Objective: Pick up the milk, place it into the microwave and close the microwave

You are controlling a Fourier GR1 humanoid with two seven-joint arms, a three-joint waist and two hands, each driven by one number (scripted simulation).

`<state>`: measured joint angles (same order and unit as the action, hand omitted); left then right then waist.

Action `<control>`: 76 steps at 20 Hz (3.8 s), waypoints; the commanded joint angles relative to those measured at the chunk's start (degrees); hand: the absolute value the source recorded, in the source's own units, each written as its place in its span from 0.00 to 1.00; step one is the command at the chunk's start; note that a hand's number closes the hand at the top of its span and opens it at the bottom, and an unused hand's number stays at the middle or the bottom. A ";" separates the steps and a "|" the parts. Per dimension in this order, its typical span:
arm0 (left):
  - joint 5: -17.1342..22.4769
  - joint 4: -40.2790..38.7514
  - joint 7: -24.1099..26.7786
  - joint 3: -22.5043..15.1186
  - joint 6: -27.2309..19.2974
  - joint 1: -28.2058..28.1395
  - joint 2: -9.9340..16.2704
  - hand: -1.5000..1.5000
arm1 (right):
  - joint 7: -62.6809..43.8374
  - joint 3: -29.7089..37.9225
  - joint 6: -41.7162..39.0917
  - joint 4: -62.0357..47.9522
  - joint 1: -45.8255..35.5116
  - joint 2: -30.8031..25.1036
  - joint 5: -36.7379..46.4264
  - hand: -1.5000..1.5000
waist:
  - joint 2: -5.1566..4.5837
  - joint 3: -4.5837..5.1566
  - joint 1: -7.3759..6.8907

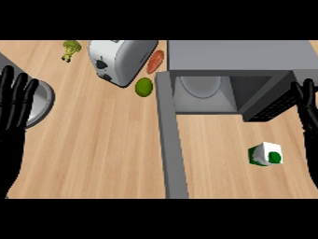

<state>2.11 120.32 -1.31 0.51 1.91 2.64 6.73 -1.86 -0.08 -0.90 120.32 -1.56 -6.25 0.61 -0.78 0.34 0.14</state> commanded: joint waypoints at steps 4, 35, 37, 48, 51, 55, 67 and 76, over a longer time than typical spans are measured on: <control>3.26 -1.07 -2.91 6.02 -0.38 1.44 1.26 0.00 | 7.81 0.95 -6.06 0.47 5.72 -0.31 -4.98 0.00 | 0.82 -0.37 0.00; 23.38 17.82 -8.86 21.61 10.11 -24.25 -0.40 0.00 | 9.99 7.29 -12.95 -6.48 15.10 -0.44 -2.66 0.00 | 0.83 -0.36 -0.48; 20.95 14.22 -4.72 22.47 11.96 -23.96 -1.28 0.00 | 15.00 7.81 -13.25 -9.38 18.35 1.17 -2.39 0.00 | 0.84 -0.35 -0.30; 24.95 14.09 -6.53 26.23 15.65 -24.85 -1.67 0.00 | 22.48 14.97 -10.88 -27.27 13.29 -0.88 -0.20 0.00 | 0.81 -0.35 -0.30; 28.94 16.40 -6.97 29.12 16.38 -26.57 -1.00 0.00 | 31.88 15.46 -9.84 -40.54 9.46 -1.38 3.51 0.00 | 0.77 -0.40 -0.77; 30.52 16.86 -8.23 31.07 18.66 -28.80 -1.72 0.00 | 35.99 16.75 -12.46 -46.32 8.52 -2.87 2.03 0.00 | 0.83 -0.38 -0.74; 31.40 13.50 -5.39 33.63 23.96 -28.21 -3.22 0.00 | 48.39 16.05 -10.19 -62.19 4.30 -4.28 6.97 0.00 | 0.85 -0.35 -0.63; 32.21 13.50 -5.76 34.69 25.67 -29.63 -4.06 0.00 | 58.98 19.43 -6.57 -87.64 -10.14 -8.84 8.85 0.00 | 0.72 -0.42 -1.23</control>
<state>29.25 133.23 -7.30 32.70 24.92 -25.62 2.02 52.38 18.42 -9.25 42.50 -6.09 -13.70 8.26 -0.02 -0.06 -0.74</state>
